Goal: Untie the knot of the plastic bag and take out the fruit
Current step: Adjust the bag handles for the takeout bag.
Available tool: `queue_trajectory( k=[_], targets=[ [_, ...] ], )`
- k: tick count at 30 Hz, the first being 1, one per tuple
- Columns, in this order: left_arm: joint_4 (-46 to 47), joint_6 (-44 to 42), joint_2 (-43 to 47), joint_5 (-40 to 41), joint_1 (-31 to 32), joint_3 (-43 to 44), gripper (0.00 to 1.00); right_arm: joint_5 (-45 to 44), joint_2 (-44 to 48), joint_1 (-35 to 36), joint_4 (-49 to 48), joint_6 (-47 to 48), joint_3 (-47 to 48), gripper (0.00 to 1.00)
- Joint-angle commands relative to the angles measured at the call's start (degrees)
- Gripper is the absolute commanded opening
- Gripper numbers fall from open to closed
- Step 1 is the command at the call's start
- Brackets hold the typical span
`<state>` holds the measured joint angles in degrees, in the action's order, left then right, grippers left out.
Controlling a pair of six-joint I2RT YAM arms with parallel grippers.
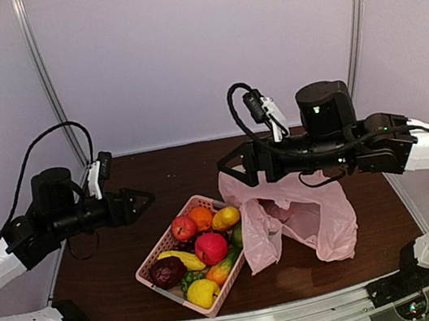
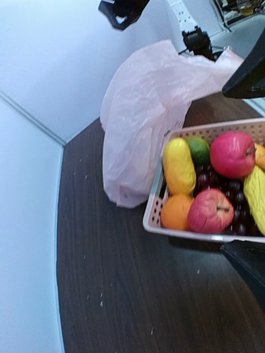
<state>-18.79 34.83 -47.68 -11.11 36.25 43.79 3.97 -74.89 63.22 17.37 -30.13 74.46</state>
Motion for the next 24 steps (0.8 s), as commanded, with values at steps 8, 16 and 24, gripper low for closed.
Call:
queue_trajectory(
  k=[8, 16, 24],
  targets=[
    [22.38, 16.29, -13.15, 2.94, 28.53, 0.55, 0.91, -10.46, 15.27, 0.38, 5.74, -1.38, -13.01, 0.85],
    [32.82, 21.29, -26.69, -0.90, 35.58, 3.12, 0.93, -11.30, 23.23, 0.61, 5.11, -2.65, -19.22, 0.85],
    [29.28, 23.69, -34.97, 1.91, 37.31, 6.80, 0.91, -5.45, 26.52, 0.71, 3.52, 0.88, -20.28, 0.85]
  ],
)
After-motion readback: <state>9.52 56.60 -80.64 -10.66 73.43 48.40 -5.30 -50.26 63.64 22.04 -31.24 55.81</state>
